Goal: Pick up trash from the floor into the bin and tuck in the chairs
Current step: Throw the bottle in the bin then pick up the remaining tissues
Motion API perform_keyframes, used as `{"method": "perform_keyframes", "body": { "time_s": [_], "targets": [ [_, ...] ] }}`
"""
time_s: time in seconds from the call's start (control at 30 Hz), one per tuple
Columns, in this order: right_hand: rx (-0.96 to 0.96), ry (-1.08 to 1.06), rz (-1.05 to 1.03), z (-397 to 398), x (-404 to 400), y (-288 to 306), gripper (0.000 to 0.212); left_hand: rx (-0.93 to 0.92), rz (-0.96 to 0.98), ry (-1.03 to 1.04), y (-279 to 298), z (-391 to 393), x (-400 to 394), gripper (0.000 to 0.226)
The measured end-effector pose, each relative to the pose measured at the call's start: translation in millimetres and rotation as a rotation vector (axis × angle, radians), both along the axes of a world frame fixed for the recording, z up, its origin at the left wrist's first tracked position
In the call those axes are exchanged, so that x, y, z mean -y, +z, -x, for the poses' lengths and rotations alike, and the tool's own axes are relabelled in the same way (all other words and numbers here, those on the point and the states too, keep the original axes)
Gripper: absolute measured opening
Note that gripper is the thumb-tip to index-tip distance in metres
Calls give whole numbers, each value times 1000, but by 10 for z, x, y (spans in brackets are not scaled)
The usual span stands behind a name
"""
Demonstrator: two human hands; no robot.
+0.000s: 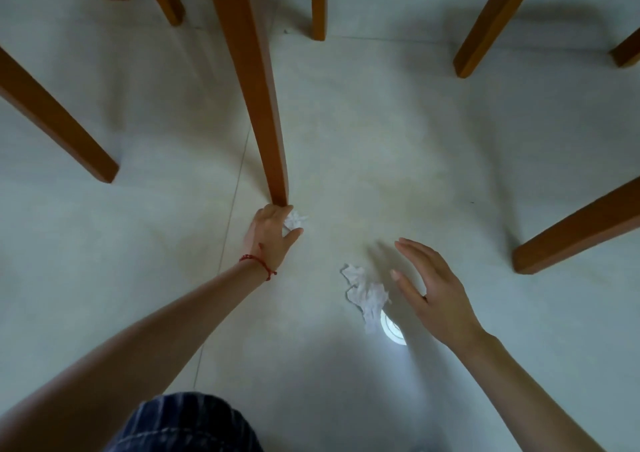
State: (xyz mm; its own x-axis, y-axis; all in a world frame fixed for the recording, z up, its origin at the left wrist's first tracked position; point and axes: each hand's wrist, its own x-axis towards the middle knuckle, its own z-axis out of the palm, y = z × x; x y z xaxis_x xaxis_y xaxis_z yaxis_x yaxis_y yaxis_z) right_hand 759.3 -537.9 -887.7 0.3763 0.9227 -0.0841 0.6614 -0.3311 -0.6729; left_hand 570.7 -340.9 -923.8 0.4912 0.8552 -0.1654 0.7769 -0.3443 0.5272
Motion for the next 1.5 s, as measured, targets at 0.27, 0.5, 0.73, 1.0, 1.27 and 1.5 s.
{"method": "perform_keyframes", "body": {
  "time_s": [0.27, 0.5, 0.73, 1.0, 1.27, 1.5],
  "targets": [
    [-60, -7, 54, 60, -2, -65, 41, 22, -65, -60, -53, -91, 22, 18],
    [-123, 90, 111, 155, -53, -123, 48, 195, 114, 225, 3, -35, 176, 15],
    [-49, 399, 224, 155, -142, -219, 61, 531, 627, 644, 2, 10, 368, 15],
    [116, 372, 101, 307, -226, -421, 28, 675, 822, 742, 121, 49, 431, 21],
    [-795, -452, 101, 257, -413, -222, 11, 672, 840, 735, 91, 58, 445, 9],
    [-1028, -518, 91, 153, -420, -13, 21, 654, 853, 706, 314, 23, 430, 20]
  ]
}}
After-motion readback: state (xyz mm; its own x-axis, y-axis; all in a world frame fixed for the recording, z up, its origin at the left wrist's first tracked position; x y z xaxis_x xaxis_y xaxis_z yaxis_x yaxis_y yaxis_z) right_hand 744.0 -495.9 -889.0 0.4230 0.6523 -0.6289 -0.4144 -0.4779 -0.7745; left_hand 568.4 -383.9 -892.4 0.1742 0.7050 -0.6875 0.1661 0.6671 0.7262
